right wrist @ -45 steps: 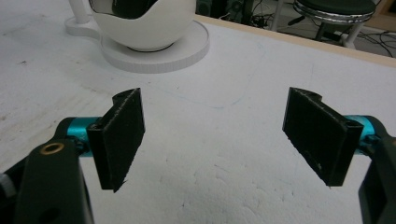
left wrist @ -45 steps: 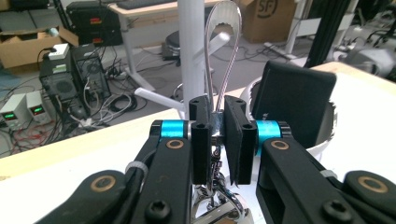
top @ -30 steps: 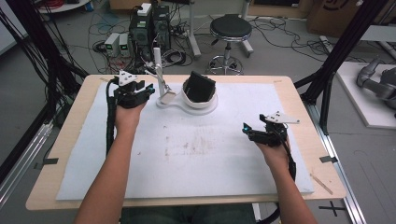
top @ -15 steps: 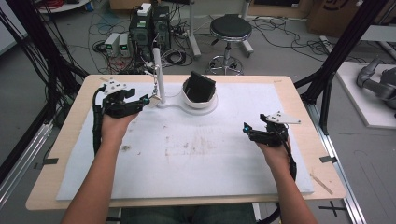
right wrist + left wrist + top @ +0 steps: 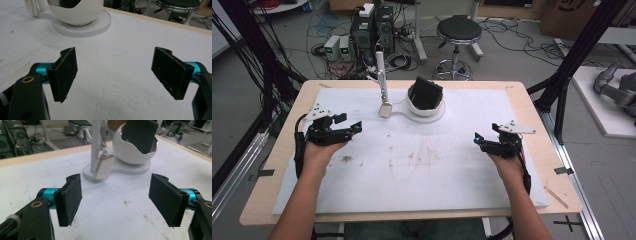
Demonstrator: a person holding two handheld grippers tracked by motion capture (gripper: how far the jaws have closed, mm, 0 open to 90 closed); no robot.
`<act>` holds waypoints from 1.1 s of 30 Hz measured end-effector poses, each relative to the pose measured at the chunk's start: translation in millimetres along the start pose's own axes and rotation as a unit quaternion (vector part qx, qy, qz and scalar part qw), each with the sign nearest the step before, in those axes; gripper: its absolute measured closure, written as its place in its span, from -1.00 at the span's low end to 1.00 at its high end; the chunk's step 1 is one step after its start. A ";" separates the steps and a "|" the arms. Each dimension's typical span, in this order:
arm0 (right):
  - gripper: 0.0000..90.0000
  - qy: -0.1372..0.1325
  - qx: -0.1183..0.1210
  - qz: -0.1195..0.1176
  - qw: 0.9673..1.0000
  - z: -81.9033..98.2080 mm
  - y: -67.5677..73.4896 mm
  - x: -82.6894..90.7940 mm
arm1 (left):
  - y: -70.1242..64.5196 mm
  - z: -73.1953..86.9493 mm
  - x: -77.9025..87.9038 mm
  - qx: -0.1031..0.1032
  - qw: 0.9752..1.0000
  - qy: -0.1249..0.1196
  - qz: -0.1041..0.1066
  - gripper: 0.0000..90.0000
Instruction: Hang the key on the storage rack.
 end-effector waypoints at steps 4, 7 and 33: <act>-0.53 0.007 -0.001 0.003 1.000 3.8 -3.7 4.2 | -2.5 14.5 2.5 0.004 1.000 -0.002 0.020 -0.47; -0.53 0.003 0.000 0.006 1.000 3.0 -4.9 6.1 | -1.8 22.2 4.0 -0.003 1.000 0.012 0.023 -0.47; -0.53 0.015 0.008 0.001 1.000 5.5 -1.7 -2.6 | 8.4 36.8 10.0 0.003 1.000 0.011 0.008 -0.50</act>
Point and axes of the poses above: each handheld gripper's, and its own axes: x roughly backward along the jaws, z roughly out of its underside, y roughly to its left, the point moved 8 cm from there along -x, roughly forward along the jaws, and after that the axes turned 4 degrees about -y, right-handed, at the moved point
